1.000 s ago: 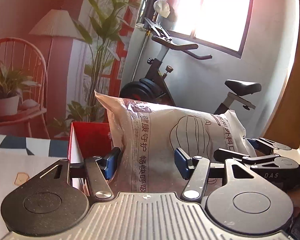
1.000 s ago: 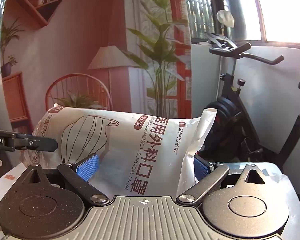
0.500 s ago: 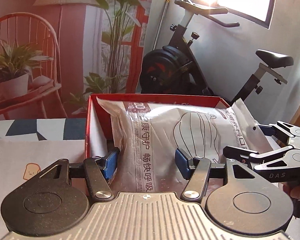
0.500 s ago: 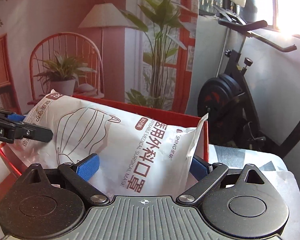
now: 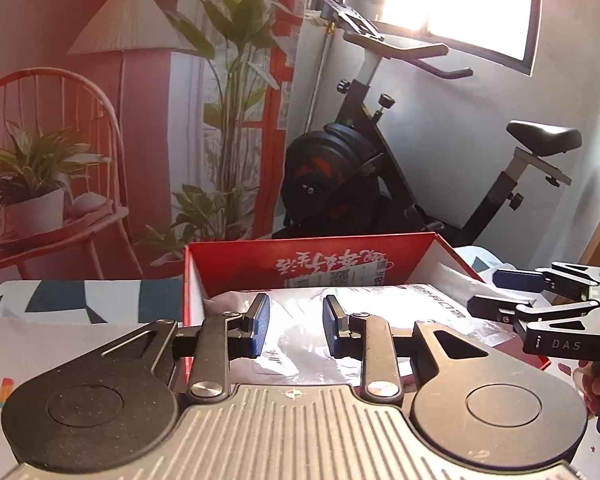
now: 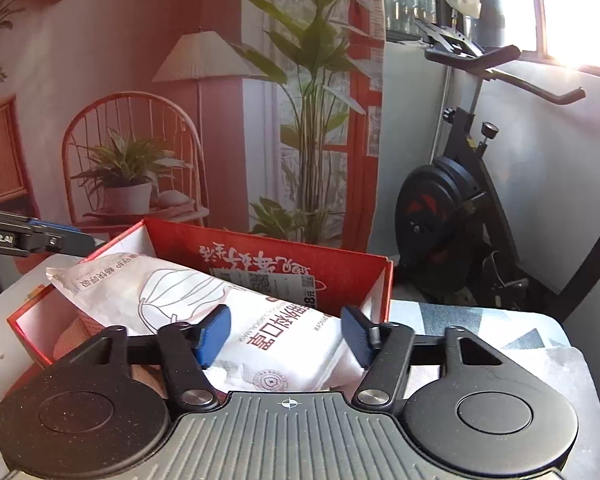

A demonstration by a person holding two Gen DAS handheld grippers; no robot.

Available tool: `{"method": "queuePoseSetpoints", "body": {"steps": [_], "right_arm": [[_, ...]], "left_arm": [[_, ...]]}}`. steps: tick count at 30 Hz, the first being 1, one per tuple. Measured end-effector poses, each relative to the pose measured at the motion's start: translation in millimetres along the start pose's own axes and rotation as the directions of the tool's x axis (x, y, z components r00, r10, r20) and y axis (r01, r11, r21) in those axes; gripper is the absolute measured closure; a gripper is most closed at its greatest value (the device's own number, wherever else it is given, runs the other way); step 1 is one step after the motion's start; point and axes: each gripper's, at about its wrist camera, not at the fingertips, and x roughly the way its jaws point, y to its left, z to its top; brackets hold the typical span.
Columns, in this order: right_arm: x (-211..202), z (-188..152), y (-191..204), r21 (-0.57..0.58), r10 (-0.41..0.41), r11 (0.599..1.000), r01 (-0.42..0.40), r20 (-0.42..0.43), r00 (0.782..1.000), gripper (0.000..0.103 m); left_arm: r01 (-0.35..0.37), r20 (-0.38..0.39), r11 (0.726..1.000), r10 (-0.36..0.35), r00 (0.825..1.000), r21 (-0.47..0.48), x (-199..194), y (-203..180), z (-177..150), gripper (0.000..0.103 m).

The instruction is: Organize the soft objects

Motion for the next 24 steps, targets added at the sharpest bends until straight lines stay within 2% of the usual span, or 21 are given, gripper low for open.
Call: {"method": "queuePoseSetpoints", "body": {"steps": [3, 6, 10, 14, 19, 24], "right_arm": [[7, 2, 10, -0.043, 0.039, 0.998, -0.041, -0.038, 0.998, 0.071], [28, 6, 20, -0.066, 0.024, 0.997, -0.032, -0.118, 0.993, 0.076], [58, 11, 20, -0.006, 0.019, 1.0, -0.021, -0.213, 0.977, 0.077], [84, 15, 18, 0.025, 0.038, 0.999, -0.032, -0.315, 0.948, 0.077], [104, 16, 17, 0.028, 0.042, 0.999, -0.034, -0.399, 0.916, 0.076], [109, 14, 15, 0.034, 0.045, 0.999, -0.034, -0.425, 0.904, 0.076]], "left_arm": [[0.007, -0.04, 0.999, -0.005, 0.999, 0.042, 18, -10, -3, 0.072], [0.007, -0.099, 1.0, -0.006, 0.995, 0.008, 41, -7, -9, 0.072], [0.017, -0.178, 1.0, -0.019, 0.984, -0.013, 64, -3, -15, 0.072], [0.027, -0.235, 0.999, -0.031, 0.971, -0.021, 78, 4, -15, 0.072], [0.033, -0.261, 0.999, -0.036, 0.965, -0.017, 85, 6, -17, 0.072], [0.033, -0.261, 0.999, -0.039, 0.964, -0.028, 88, 6, -20, 0.072]]}}
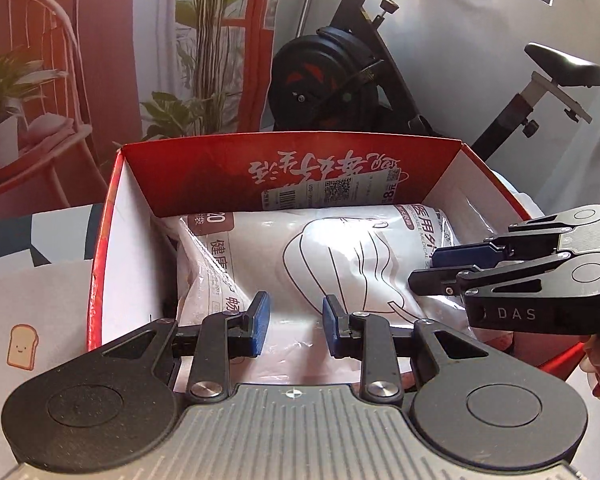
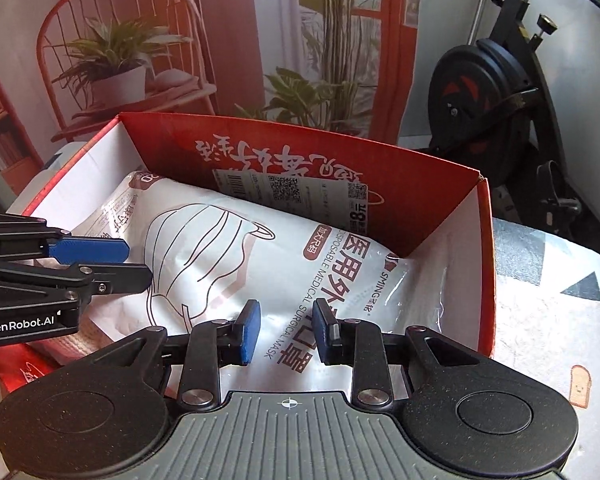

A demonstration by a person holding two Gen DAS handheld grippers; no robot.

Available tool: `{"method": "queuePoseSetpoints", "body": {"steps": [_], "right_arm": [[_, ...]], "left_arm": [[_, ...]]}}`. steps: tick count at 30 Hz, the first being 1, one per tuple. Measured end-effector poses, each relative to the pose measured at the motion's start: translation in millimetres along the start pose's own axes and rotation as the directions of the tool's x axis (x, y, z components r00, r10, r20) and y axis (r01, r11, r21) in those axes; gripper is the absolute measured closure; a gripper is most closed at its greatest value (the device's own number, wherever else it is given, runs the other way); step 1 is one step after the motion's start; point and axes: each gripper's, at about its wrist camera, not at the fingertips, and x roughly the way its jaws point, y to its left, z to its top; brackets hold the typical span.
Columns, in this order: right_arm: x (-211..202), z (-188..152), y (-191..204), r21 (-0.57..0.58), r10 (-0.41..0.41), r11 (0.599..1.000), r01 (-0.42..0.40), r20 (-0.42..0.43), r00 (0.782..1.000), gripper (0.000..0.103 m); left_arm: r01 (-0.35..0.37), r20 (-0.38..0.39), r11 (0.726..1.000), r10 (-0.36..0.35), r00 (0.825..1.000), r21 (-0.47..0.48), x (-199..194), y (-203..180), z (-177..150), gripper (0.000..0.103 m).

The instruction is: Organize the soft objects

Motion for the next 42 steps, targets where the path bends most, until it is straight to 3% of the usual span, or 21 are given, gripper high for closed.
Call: {"method": "queuePoseSetpoints", "body": {"steps": [4, 7, 9, 12, 19, 21, 26, 35, 39, 42], "right_arm": [[-3, -2, 1, 0.001, -0.01, 1.0, 0.01, 0.013, 1.0, 0.076], [-12, -7, -1, 0.024, -0.02, 1.0, 0.018, 0.057, 0.998, 0.072], [-20, -10, -3, 0.036, -0.043, 0.999, 0.039, 0.106, 0.993, 0.06], [-31, -14, -4, 0.061, -0.055, 0.997, 0.046, 0.151, 0.987, 0.054], [-61, -20, -3, 0.092, -0.09, 0.993, 0.073, 0.2, 0.976, 0.035], [-75, -23, -2, 0.101, -0.097, 0.992, 0.076, 0.223, 0.97, 0.022], [-109, -29, 2, 0.111, -0.109, 0.991, 0.081, 0.285, 0.952, 0.002], [-163, -43, 20, 0.146, -0.125, 0.986, 0.079, 0.341, 0.932, 0.001], [-189, -52, 31, 0.147, -0.129, 0.986, 0.079, 0.373, 0.919, 0.0], [-211, -58, 39, 0.172, -0.146, 0.981, 0.084, 0.387, 0.911, 0.0]], "left_arm": [[0.006, 0.039, 1.0, -0.005, 0.999, -0.018, -8, -1, -2, 0.072], [0.002, 0.064, 0.999, 0.0, 0.998, -0.036, -18, -1, -7, 0.064], [-0.002, 0.082, 0.999, 0.005, 0.997, -0.041, -26, -2, -11, 0.046], [-0.03, 0.111, 0.999, 0.033, 0.993, -0.027, -41, -4, -13, 0.031], [-0.056, 0.187, 0.998, 0.062, 0.98, -0.037, -80, -5, -17, 0.005], [-0.069, 0.207, 0.996, 0.078, 0.975, -0.048, -91, -5, -17, 0.001], [-0.09, 0.248, 0.995, 0.099, 0.964, -0.047, -121, -14, -22, 0.0], [-0.106, 0.319, 0.993, 0.12, 0.94, -0.058, -172, -31, -39, 0.0], [-0.167, 0.303, 0.983, 0.181, 0.936, -0.072, -189, -39, -40, 0.0], [-0.177, 0.349, 0.983, 0.181, 0.919, -0.044, -209, -48, -47, 0.0]]}}
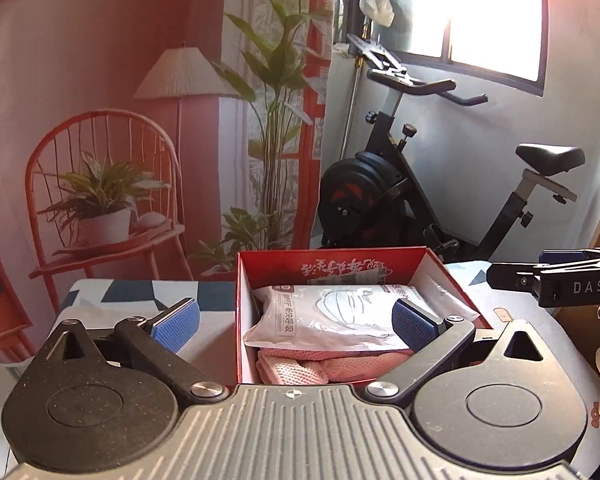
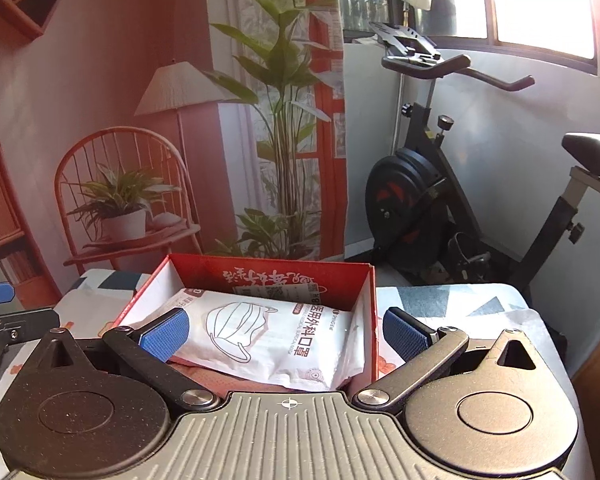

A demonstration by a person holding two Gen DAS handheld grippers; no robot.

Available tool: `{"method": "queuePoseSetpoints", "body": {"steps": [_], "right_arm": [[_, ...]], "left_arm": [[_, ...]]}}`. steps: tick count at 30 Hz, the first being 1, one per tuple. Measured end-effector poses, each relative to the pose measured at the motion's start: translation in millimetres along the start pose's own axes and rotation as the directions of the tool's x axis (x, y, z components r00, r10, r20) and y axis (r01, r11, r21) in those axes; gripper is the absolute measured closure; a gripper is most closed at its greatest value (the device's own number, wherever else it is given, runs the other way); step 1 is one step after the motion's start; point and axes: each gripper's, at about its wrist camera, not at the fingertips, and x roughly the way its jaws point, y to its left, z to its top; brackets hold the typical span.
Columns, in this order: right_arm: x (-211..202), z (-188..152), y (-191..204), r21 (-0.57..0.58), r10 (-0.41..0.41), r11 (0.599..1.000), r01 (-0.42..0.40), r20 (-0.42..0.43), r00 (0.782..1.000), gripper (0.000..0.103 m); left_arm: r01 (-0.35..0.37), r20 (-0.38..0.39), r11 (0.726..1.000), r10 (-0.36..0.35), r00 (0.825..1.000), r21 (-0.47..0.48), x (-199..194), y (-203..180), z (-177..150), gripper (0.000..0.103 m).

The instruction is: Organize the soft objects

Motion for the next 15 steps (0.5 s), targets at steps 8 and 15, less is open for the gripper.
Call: {"method": "queuePoseSetpoints", "body": {"steps": [8, 15], "right_arm": [[-69, 3, 11, 0.023, 0.028, 0.999, -0.031, 0.09, 0.996, 0.0], [-131, -7, 32, -0.026, -0.004, 1.0, 0.008, 0.149, 0.989, 0.001]], "left_arm": [[0.033, 0.056, 0.999, -0.033, 0.998, -0.011, -59, -8, 2, 0.0], [-0.106, 0.125, 0.994, 0.102, 0.987, 0.027, -112, -20, 10, 0.0]]}}
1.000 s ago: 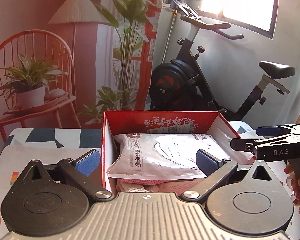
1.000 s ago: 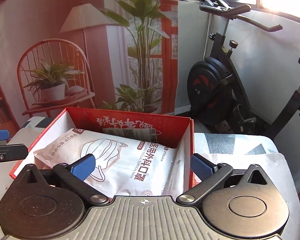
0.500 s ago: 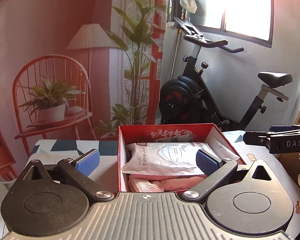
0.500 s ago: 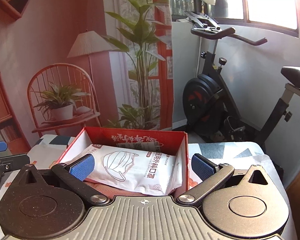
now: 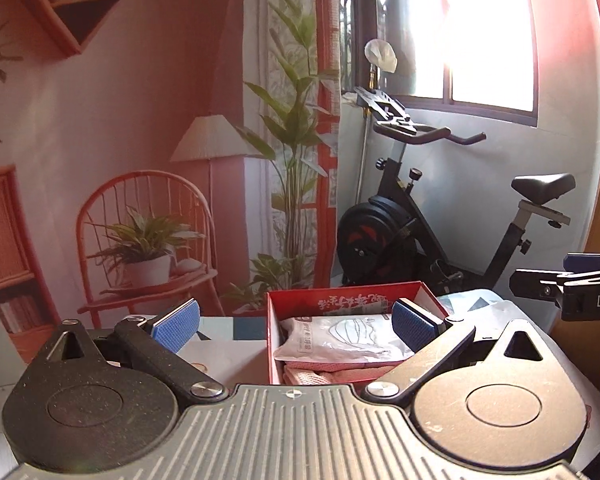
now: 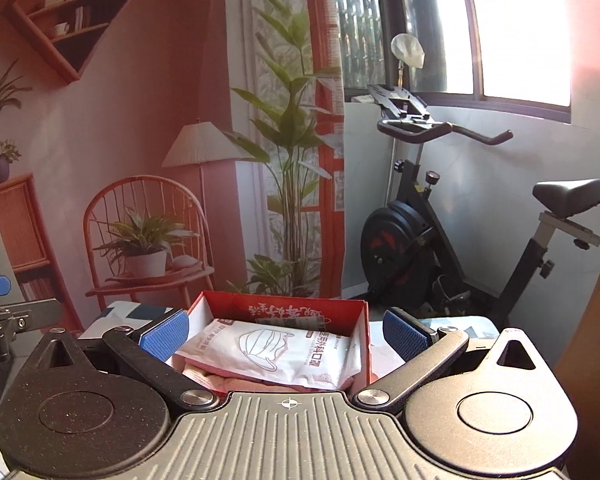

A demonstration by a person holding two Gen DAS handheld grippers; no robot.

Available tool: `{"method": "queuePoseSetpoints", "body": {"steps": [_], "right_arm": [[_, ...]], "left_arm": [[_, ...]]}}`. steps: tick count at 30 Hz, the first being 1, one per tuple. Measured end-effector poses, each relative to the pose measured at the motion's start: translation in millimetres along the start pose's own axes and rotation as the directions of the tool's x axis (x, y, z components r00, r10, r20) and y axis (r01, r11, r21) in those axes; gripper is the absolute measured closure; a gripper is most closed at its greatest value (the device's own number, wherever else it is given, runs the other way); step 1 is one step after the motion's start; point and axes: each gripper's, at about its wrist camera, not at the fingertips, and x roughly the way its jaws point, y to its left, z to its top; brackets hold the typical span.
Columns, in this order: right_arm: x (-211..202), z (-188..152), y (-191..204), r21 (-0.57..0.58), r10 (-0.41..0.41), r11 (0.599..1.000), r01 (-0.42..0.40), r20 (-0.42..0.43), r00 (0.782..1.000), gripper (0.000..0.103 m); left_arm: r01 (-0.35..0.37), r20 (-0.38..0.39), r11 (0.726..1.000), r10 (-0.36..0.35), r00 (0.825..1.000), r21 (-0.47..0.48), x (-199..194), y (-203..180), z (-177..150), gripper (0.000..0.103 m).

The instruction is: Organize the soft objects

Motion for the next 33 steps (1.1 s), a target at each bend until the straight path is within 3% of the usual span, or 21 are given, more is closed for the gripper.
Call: {"method": "queuePoseSetpoints", "body": {"steps": [8, 14, 33], "right_arm": [[-60, -7, 11, 0.021, 0.017, 1.0, -0.018, 0.051, 0.999, 0.001], [-89, -14, 4, 0.044, -0.01, 0.999, 0.007, 0.089, 0.996, 0.0], [-98, -20, -13, 0.063, -0.042, 0.997, 0.036, 0.092, 0.995, 0.0]], "left_arm": [[-0.058, 0.074, 0.998, 0.056, 0.996, 0.027, -56, -13, 11, 0.0], [-0.044, 0.071, 0.999, 0.045, 0.996, -0.025, -67, -9, 12, 0.0], [-0.057, 0.038, 0.998, 0.058, 0.998, -0.022, -70, -11, 2, 0.0]]}}
